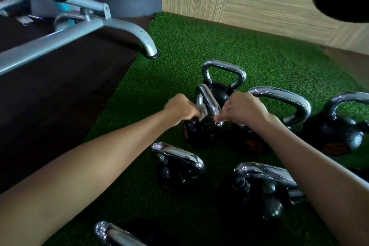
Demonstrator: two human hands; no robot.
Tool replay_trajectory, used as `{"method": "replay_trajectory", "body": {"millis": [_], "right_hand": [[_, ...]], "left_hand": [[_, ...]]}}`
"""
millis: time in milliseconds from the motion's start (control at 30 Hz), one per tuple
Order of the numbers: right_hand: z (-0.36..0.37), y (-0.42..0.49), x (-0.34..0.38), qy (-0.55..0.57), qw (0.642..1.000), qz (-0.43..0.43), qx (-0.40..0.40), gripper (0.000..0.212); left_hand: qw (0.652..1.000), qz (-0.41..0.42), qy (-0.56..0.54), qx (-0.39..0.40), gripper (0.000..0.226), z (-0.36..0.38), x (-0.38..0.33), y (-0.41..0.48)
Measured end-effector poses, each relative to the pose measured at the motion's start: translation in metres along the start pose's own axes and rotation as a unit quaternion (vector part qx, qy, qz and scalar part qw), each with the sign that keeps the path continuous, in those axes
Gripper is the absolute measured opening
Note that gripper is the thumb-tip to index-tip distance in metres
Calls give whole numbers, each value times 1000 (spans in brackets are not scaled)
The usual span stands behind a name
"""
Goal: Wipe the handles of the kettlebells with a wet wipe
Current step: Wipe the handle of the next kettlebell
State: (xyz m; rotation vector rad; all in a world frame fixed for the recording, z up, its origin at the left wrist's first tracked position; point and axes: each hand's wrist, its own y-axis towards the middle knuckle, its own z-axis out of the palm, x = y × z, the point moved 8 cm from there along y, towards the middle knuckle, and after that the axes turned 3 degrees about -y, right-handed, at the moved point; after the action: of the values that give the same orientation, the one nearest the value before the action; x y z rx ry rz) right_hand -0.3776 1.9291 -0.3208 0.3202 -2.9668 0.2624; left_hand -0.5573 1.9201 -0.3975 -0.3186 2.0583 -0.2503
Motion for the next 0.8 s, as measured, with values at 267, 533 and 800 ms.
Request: {"method": "replay_trajectory", "body": {"millis": [267,533,800], "right_hand": [[-20,-6,6,351,930,-70,-87,40],[-22,-6,-13,509,854,-34,-100,16],[-23,2,-59,460,871,71,-157,25]], "left_hand": [[958,-11,-285,4,35,-31,-36,-15],[968,35,-233,86,26,-13,-57,-21],[987,41,154,11,122,4,-73,-17]]}}
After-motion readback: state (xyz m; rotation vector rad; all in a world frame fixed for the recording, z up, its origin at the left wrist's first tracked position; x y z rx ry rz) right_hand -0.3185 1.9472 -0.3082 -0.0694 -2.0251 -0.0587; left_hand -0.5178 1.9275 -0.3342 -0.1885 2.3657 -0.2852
